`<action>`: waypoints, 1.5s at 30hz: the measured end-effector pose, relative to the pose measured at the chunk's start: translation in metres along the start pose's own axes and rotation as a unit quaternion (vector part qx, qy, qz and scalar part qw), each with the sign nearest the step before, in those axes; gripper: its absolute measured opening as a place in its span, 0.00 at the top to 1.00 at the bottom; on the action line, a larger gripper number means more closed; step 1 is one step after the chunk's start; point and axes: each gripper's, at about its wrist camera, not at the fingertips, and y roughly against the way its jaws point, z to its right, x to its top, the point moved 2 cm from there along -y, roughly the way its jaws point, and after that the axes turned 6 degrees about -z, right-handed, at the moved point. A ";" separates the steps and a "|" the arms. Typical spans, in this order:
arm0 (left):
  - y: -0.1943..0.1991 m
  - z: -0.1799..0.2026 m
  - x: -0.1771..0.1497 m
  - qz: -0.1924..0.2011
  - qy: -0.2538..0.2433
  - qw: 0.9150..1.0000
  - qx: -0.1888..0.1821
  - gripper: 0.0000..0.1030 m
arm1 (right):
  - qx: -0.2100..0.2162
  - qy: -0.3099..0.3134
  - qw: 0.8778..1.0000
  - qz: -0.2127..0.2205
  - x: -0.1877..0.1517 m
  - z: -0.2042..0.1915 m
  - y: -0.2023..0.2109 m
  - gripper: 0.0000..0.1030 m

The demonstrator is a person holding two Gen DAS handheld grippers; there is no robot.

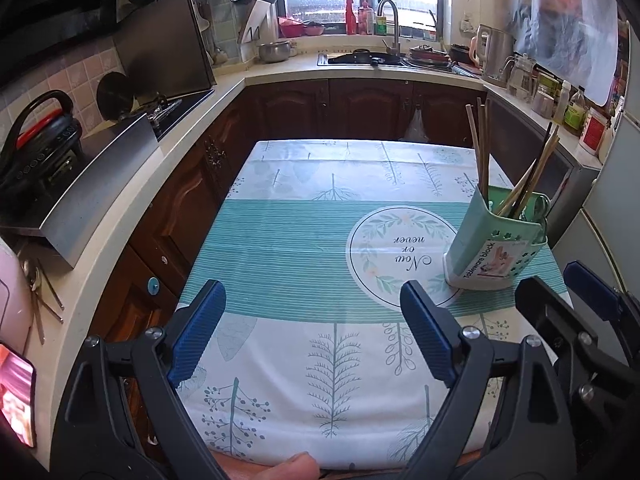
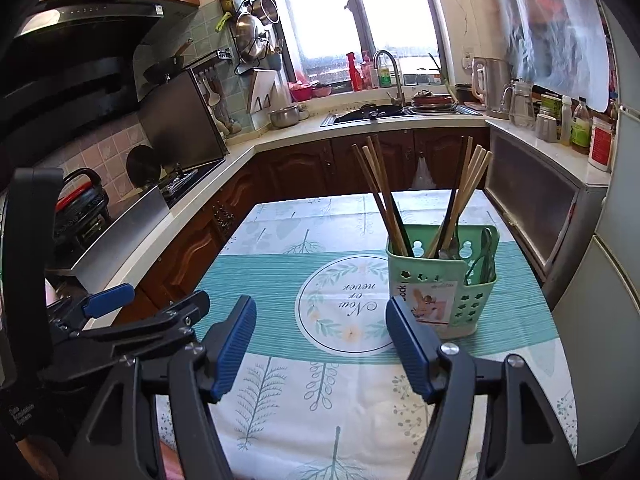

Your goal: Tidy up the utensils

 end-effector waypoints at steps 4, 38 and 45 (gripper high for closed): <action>-0.001 -0.002 -0.003 -0.001 0.004 1.000 -0.003 0.15 | 0.004 -0.002 1.000 -0.003 -0.003 -0.001 -0.001 0.34; -0.004 -0.001 -0.008 -0.005 0.010 1.000 -0.005 0.15 | 0.003 0.004 1.000 -0.004 -0.006 -0.005 0.000 0.34; -0.005 -0.004 -0.008 -0.008 0.009 1.000 -0.005 0.15 | 0.002 0.005 1.000 -0.005 -0.006 -0.005 0.001 0.34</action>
